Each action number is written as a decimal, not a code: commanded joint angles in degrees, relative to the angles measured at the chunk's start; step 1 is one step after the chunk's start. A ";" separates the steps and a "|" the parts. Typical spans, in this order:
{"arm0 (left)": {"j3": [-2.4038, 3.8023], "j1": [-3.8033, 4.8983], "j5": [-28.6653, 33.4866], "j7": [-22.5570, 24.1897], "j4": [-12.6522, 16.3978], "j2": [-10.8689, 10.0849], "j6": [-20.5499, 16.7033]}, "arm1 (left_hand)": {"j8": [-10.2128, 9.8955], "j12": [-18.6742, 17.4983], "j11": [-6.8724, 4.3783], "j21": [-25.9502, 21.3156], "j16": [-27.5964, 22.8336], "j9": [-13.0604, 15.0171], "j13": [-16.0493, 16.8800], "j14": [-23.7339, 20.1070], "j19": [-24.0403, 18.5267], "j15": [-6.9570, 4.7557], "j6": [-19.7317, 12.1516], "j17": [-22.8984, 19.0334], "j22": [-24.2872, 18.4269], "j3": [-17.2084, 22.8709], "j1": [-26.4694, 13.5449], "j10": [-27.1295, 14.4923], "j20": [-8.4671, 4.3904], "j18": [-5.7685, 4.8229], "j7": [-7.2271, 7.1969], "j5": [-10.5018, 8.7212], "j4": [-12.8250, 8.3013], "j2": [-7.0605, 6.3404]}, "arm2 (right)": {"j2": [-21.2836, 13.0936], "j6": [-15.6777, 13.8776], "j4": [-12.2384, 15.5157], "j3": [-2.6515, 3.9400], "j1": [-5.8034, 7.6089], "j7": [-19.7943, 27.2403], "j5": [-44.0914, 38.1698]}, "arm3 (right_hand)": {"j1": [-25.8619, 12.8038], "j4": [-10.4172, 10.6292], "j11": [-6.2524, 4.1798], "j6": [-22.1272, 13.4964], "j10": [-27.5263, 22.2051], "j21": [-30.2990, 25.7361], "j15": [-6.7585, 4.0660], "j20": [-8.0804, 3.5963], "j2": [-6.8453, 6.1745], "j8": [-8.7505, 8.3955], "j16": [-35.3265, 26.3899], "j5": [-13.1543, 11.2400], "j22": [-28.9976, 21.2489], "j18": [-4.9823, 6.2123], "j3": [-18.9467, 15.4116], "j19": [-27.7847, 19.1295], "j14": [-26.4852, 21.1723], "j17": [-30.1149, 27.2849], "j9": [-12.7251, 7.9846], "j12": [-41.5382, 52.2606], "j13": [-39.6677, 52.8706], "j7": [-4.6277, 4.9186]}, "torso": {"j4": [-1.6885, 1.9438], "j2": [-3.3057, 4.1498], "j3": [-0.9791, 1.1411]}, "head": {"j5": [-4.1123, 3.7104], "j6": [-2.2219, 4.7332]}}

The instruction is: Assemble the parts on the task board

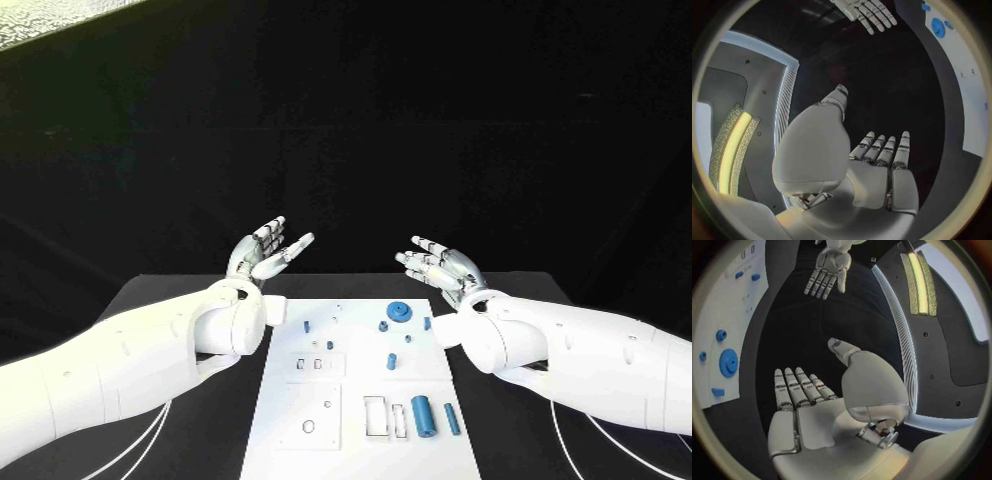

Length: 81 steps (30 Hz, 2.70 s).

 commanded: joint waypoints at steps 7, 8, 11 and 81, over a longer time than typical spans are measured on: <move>0.06 0.28 -1.55 -0.03 -0.70 0.42 6.44 | 1.56 1.09 4.01 0.80 1.22 0.83 0.64 4.51 1.64 2.00 4.95 0.86 0.34 2.51 2.10 5.71 0.74 1.73 8.42 -0.25 0.60 2.32 | 0.77 12.50 -1.81 -1.41 1.49 -4.57 -3.59 | 10.78 -7.94 -2.94 28.13 28.33 8.92 -3.85 0.16 -2.16 7.91 6.39 -2.62 3.92 5.31 4.34 23.92 27.85 3.78 6.12 2.99 1.39 6.72 | 0.00 0.00 -0.01 | 0.00 0.01; -0.02 0.29 -2.02 0.72 2.61 -3.53 7.81 | 1.73 1.12 4.11 1.07 1.76 0.94 0.66 6.70 2.80 2.35 5.64 1.22 0.51 2.82 2.04 6.50 0.73 1.99 8.52 -0.29 0.52 2.57 | -0.41 7.51 -3.92 -1.40 2.28 -2.84 -23.38 | 11.23 -8.58 -3.25 30.18 29.54 9.33 -4.20 0.11 -2.34 8.39 6.53 -3.15 3.96 5.60 4.71 24.96 28.86 3.83 6.43 2.86 1.34 6.40 | 0.34 1.14 -0.17 | -0.44 -0.79; -0.03 0.30 -2.27 1.11 3.92 -4.58 7.92 | 2.82 1.76 4.56 2.45 3.35 1.60 1.06 13.08 8.60 2.08 9.79 2.18 1.21 4.27 1.95 12.43 0.69 3.15 8.68 -0.55 0.44 4.13 | -0.87 6.42 -3.66 -1.39 2.76 -4.13 -30.92 | 11.63 -9.55 -3.99 32.75 32.52 10.21 -4.99 -0.26 -2.67 8.99 7.04 -4.05 4.08 5.99 5.51 27.06 31.56 4.01 6.61 2.63 1.30 5.83 | 0.49 1.65 -0.31 | -0.76 -0.80; 1.95 1.10 -1.77 -0.08 20.92 -14.68 14.06 | 10.41 3.32 1.23 10.06 9.48 4.86 2.38 37.38 30.13 -2.03 32.57 9.16 2.57 9.54 2.35 42.65 0.26 7.99 6.52 -1.00 -0.72 3.73 | 0.78 18.11 -4.85 -1.32 5.46 -28.95 -84.00 | 10.18 -0.13 -9.35 41.74 41.44 69.63 -13.51 -9.28 -7.38 9.46 76.61 -0.73 59.26 1.09 0.68 58.94 64.61 65.18 6.77 5.61 2.71 1.72 | 4.18 9.57 -1.95 | -3.68 -0.44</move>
